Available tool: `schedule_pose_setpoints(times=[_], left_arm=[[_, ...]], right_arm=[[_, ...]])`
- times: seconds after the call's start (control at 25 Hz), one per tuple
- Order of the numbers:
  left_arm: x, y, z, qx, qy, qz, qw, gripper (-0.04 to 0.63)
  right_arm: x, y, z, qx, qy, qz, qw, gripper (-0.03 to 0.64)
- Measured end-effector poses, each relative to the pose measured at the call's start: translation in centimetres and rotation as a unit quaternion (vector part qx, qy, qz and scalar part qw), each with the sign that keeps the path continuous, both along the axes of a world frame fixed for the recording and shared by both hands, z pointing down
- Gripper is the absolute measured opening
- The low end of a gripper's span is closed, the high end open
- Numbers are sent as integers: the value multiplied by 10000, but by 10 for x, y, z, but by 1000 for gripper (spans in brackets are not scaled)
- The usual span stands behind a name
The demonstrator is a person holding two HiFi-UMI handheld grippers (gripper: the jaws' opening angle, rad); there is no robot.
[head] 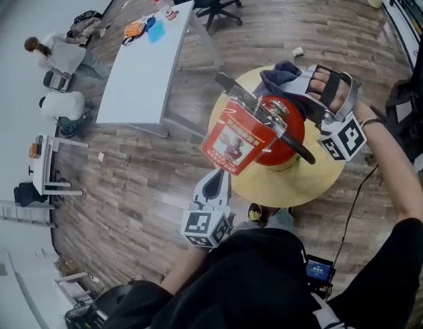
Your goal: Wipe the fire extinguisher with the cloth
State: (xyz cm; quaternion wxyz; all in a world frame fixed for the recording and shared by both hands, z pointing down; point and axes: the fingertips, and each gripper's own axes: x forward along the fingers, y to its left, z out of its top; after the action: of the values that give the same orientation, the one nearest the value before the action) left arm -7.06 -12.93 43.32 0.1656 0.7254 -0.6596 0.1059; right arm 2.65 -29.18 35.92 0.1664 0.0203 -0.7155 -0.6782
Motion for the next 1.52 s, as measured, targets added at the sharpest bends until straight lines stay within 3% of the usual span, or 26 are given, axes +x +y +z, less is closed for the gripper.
schedule_pose_setpoints(times=[0.24,0.48,0.68,0.8,0.88,1.0,1.08,1.24,1.4,1.44,1.52], left_arm=[[-23,18,11,-263,-104,-422,9987,23],[-29,28,20,-585,-243,-649,9959,23],[-11,21,33,-713,-173,-464,9962,23],[-1,18,41,-763,-132,-294,9966,23],[5,16,46,-783,-76,-140,9968,23],[12,14,50,-717,20,99,9974,23],[15,13,50,-650,70,258,9975,23],[14,19,43,-425,178,594,9972,23],[-13,37,31,-203,367,641,9971,23],[-23,42,27,-153,407,611,9972,23],[-45,52,21,-38,454,558,9974,23]], right_arm=[[-3,-1,108,-657,918,-346,9930,109],[8,1,202,-1543,1332,-306,9785,107],[56,27,273,-2252,1882,43,9559,107],[79,57,300,-3061,1738,691,9334,107],[83,64,307,-3799,1281,1596,9021,107],[82,69,315,-4807,494,2769,8305,107],[82,73,320,-5206,85,3327,7863,106],[90,85,329,-5441,-273,4394,7143,106],[94,100,330,-5758,-642,5062,6388,106],[91,107,330,-5819,-668,5155,6255,106],[77,122,331,-5834,-543,5308,6124,106]])
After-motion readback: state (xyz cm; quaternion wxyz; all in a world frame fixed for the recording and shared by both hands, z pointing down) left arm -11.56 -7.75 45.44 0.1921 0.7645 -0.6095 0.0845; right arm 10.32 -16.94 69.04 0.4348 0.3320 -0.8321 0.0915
